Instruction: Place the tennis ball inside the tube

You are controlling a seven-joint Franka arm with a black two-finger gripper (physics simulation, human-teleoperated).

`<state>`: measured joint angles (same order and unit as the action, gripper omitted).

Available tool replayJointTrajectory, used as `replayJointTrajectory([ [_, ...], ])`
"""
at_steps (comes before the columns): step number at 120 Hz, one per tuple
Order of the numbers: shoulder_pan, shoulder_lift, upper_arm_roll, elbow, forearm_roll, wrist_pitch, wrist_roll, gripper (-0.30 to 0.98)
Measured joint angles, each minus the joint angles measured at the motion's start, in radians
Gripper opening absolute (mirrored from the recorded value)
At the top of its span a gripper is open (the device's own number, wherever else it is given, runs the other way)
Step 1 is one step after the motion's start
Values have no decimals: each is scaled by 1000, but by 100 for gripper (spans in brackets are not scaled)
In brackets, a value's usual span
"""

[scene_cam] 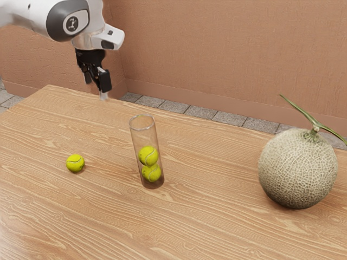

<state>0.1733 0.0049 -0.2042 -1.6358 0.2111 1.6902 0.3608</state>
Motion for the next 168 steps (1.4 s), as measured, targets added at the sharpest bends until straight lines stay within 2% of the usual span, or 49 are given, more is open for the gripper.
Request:
replayJointTrajectory([
  [44, 37, 35, 15, -206, 7, 30, 64, 69],
  [73, 166, 61, 16, -319, 2, 123, 58, 69],
  [93, 188, 145, 20, -329, 9, 222, 39, 69],
  [118, 271, 251, 22, -324, 38, 343, 22, 69],
  [148, 331, 379, 22, -273, 26, 479, 8, 69],
  [168, 340, 414, 22, -258, 6, 525, 2, 67],
])
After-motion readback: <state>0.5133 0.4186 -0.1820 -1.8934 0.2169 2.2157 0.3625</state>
